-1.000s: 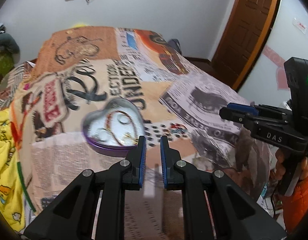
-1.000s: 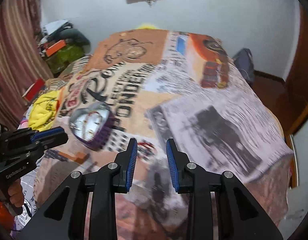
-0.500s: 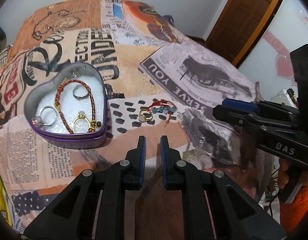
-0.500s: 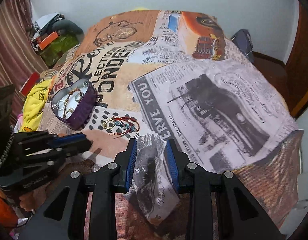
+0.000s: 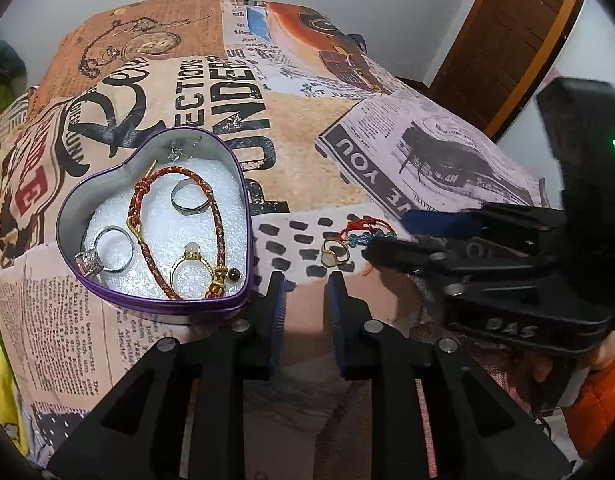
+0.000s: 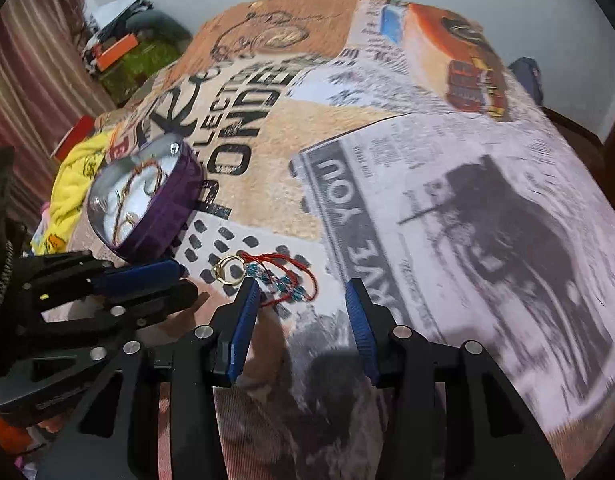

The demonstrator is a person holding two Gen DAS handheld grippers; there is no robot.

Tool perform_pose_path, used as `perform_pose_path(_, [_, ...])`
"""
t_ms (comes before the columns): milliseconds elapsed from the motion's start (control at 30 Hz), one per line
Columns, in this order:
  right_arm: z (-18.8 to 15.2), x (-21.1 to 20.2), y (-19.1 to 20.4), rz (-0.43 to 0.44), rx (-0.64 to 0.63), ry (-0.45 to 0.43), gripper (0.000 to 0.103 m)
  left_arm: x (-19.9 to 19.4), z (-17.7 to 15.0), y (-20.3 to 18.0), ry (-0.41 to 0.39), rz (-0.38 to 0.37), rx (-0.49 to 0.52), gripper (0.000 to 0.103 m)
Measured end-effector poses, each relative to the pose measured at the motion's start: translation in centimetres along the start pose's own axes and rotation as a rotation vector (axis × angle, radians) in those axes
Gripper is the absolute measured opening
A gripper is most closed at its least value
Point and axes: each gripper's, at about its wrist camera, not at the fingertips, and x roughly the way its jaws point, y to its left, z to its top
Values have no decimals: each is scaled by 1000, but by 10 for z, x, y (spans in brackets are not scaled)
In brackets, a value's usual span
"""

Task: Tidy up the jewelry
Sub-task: 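Grasp the red-and-blue beaded bracelet with the right tool while the left tool reaches a gold ring, then grasp the gold ring with the left tool while the right tool lifts the beaded bracelet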

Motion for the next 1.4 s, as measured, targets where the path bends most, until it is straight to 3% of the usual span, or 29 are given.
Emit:
perform_pose_path(100, [0,3,5,-13,-46,-12,38,1,0,-1,1,3,10,20])
perform_pose_path(167, [-1,3,7,-12,-64,-19,23,2,1,-2,2,7,17,22])
perform_pose_path(200, [-2,3,7,-11,-68,-20,10,3,1,-4,3,8,19,23])
perform_pose_path(233, [-2,3,8,-10,-70,-20,7,4,2,-5,3,10,21,25])
perform_pose_path(300, [-3,0,7,-12,-65,-26,7,5,3,-9,4,11,32,29])
perform_pose_path(667, [-11,-40,-12,-13,43,-112,7,21,13,-29,18,16,77,29])
perform_pose_path(733, [-13,-48,-12,-22,44,-131,7,23,13,-32,12,33,86,25])
perform_pose_path(767, [-13,-52,-11,-22,46,-140,7,25,14,-34,10,47,92,18])
perform_pose_path(967, [-13,-68,-9,-28,62,-181,7,23,11,-38,6,55,107,17])
perform_pose_path(1067, [-11,-76,-7,-34,63,-198,7,13,9,-37,6,10,85,17])
perform_pose_path(1400, [5,-109,7,-30,50,-299,7,-59,12,-31,-149,52,93,17])
